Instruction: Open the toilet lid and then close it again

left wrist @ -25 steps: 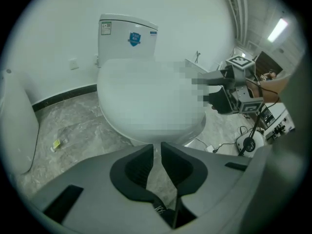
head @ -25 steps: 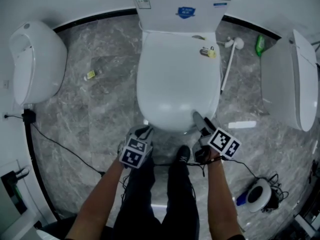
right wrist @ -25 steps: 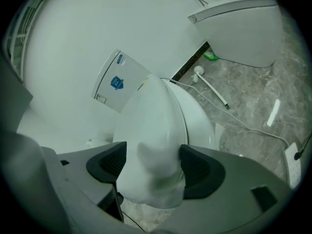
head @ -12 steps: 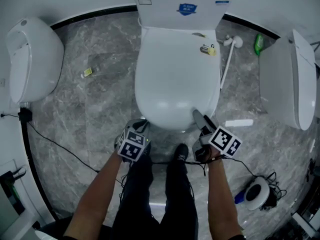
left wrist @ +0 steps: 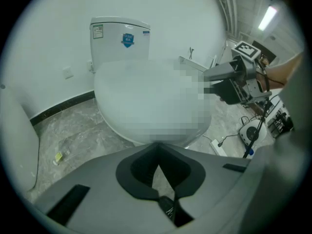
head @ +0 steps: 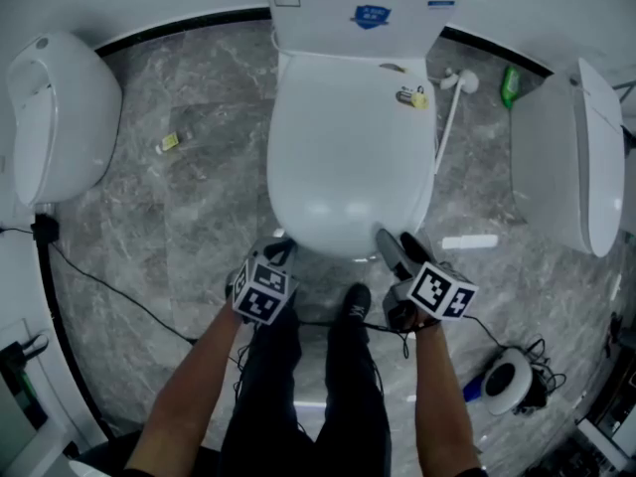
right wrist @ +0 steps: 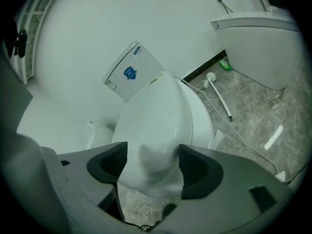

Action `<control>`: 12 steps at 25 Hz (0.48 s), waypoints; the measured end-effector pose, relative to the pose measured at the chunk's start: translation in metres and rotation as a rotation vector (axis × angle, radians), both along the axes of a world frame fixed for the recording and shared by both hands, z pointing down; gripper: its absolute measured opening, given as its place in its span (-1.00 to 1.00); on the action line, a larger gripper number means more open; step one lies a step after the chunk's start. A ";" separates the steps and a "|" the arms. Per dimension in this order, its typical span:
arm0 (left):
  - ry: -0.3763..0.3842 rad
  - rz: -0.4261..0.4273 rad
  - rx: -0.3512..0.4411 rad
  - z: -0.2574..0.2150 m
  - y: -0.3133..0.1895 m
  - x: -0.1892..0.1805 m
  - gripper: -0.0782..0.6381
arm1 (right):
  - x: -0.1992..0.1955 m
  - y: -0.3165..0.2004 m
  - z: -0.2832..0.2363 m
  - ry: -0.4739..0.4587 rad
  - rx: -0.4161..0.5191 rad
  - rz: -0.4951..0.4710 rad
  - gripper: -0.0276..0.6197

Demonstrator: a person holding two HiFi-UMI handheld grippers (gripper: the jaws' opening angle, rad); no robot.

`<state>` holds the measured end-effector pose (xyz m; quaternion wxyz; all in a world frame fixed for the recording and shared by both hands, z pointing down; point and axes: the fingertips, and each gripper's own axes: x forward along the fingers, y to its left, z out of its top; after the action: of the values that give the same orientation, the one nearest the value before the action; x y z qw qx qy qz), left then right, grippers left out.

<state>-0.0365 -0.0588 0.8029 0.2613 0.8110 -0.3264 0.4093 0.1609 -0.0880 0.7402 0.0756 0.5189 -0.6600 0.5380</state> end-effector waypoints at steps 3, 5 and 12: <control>0.021 0.005 0.001 -0.008 0.004 0.005 -0.76 | -0.007 0.022 0.004 0.054 -0.015 -0.073 0.07; 0.031 0.005 0.005 -0.013 0.003 0.005 -0.76 | -0.014 0.038 0.007 0.067 -0.025 -0.117 0.06; 0.043 0.035 0.015 -0.031 0.005 0.006 -0.76 | -0.045 0.076 0.021 0.191 -0.058 -0.301 -0.38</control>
<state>-0.0304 -0.0538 0.7724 0.2548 0.8273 -0.3095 0.3936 0.1163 -0.0117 0.7607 0.2327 0.4604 -0.7042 0.4879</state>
